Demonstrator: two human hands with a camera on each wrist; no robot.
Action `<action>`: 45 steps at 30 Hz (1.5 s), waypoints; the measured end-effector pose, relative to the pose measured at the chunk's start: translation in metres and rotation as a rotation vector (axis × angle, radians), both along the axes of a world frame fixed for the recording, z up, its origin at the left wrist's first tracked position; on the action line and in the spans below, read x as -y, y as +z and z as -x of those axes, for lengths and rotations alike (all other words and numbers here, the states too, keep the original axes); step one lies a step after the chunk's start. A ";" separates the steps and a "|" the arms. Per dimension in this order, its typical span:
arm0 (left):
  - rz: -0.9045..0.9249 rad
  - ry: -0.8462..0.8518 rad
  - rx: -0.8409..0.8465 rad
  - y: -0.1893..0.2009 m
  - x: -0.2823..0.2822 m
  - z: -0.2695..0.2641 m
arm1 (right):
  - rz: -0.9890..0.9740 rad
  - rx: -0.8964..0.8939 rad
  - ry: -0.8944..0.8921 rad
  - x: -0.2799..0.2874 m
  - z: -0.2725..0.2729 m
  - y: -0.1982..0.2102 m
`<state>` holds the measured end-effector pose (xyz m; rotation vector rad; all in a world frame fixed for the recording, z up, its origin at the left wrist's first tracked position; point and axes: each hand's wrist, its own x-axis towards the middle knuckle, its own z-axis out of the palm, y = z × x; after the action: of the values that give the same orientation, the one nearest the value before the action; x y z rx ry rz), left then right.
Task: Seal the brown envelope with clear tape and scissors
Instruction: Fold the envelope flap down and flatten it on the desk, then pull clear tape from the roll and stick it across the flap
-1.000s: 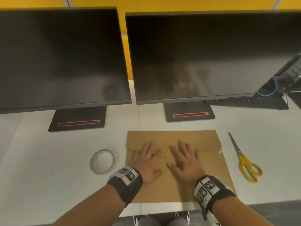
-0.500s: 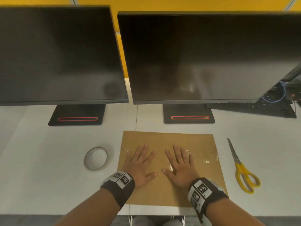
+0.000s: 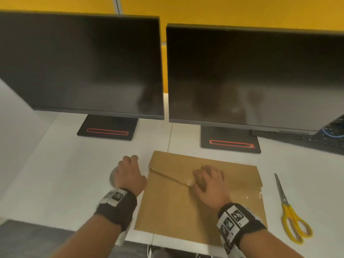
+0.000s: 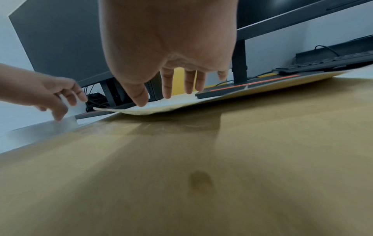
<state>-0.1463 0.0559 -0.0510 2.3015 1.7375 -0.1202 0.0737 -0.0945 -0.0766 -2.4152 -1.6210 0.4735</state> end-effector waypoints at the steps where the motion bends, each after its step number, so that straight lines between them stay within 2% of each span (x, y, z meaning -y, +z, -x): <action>1: 0.021 0.028 -0.041 0.000 -0.004 0.006 | -0.002 -0.001 0.014 -0.004 0.001 0.000; 5: 0.090 0.020 -0.036 -0.010 -0.005 0.022 | -0.008 -0.051 0.065 -0.017 0.011 -0.001; 10: 0.236 0.046 0.122 -0.013 -0.001 0.026 | 0.006 -0.098 0.136 -0.025 0.022 -0.003; 13: 0.270 0.085 0.287 -0.009 0.002 0.026 | 0.013 -0.117 0.128 -0.027 0.026 -0.002; 16: 0.204 0.112 0.529 0.000 0.003 0.023 | -0.068 -0.161 0.088 -0.029 0.026 0.004; 22: 0.182 -0.042 0.814 0.035 0.011 -0.003 | -0.250 -0.393 -0.044 -0.036 0.022 0.030; 27: 0.222 -0.163 0.947 0.055 0.025 -0.035 | -0.299 -0.539 -0.069 -0.036 0.020 0.051; 31: 0.304 -0.267 0.968 0.062 0.039 -0.061 | -0.328 -0.658 -0.101 -0.033 0.015 0.059; 39: 0.317 -0.375 0.959 0.058 0.051 -0.096 | -0.384 -0.879 -0.230 -0.018 -0.008 0.079; 45: 0.340 -0.427 0.929 0.052 0.061 -0.111 | -0.407 -0.878 -0.244 -0.009 -0.032 0.086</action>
<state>-0.0351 -0.0052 0.0013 1.9354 0.7004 0.4650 0.1057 -0.0856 0.0093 -1.6826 -0.9104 0.8870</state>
